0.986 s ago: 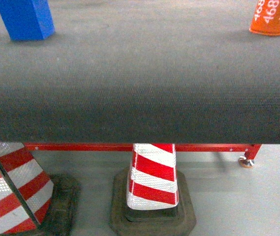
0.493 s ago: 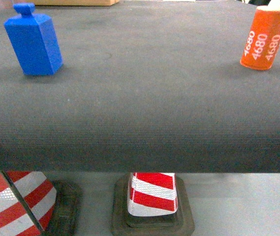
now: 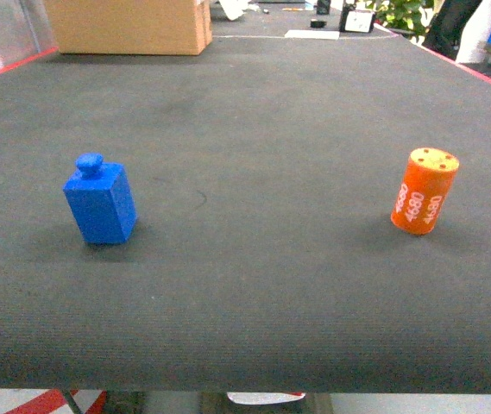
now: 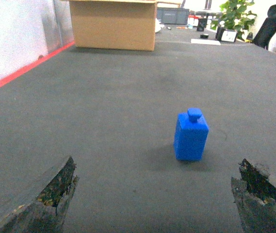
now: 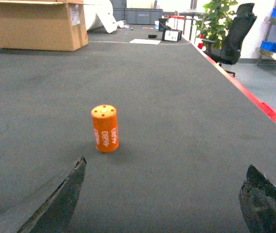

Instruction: Sort blue parts and orange caps into right shelf containers

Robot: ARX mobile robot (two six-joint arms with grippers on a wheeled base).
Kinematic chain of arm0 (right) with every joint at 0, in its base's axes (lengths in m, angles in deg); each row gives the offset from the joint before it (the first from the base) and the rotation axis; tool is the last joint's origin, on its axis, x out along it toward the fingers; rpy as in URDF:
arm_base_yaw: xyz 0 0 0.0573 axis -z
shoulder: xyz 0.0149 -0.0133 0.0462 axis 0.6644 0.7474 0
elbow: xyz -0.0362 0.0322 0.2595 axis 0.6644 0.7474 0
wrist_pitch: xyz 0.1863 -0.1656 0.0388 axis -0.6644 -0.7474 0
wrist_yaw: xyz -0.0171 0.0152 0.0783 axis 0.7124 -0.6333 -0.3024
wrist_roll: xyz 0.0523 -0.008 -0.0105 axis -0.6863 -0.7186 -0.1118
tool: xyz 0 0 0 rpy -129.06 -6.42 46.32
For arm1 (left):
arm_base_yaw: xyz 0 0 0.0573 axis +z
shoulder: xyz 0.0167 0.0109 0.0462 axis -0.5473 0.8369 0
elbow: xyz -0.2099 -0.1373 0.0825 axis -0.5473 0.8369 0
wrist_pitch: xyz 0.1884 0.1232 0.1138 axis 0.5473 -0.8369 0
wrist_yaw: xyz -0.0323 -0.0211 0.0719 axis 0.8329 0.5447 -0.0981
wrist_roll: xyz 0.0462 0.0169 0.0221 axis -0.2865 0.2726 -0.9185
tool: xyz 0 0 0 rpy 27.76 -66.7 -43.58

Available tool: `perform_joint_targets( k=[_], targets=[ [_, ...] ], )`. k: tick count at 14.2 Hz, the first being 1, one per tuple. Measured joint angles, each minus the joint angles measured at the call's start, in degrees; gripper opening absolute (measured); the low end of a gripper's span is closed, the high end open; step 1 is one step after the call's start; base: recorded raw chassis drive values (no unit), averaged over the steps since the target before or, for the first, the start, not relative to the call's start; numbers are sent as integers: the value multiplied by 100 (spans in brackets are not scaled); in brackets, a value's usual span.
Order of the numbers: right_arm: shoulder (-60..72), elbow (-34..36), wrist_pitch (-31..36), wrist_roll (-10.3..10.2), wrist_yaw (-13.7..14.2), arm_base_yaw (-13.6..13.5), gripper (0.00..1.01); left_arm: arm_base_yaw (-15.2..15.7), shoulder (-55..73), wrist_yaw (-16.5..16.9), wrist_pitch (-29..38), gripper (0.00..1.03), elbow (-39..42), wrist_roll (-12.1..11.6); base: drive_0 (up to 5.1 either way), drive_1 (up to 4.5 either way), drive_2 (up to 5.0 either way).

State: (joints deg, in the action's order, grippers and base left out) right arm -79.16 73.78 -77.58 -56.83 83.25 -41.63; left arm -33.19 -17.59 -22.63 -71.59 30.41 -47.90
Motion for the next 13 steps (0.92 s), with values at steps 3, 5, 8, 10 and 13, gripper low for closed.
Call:
perform_joint_targets(
  k=[3,5,8,10,13],
  targets=[
    [0,0,20,4,-2,0,98,0,0,-2,22,98,0,2,0,0,0],
    [0,0,7,2,0,0,98,0,0,0,-20,98,-2,0,0,0,0],
    [0,0,0,4,0,0,98,0,0,-2,4,98,-2,0,0,0,0],
    [0,0,0,4,0,0,98,0,0,-4,4,98,-2,2,0,0,0],
    [0,0,0,4,0,0,98,0,0,-4,4,98,-2,0,0,0,0]
  ],
)
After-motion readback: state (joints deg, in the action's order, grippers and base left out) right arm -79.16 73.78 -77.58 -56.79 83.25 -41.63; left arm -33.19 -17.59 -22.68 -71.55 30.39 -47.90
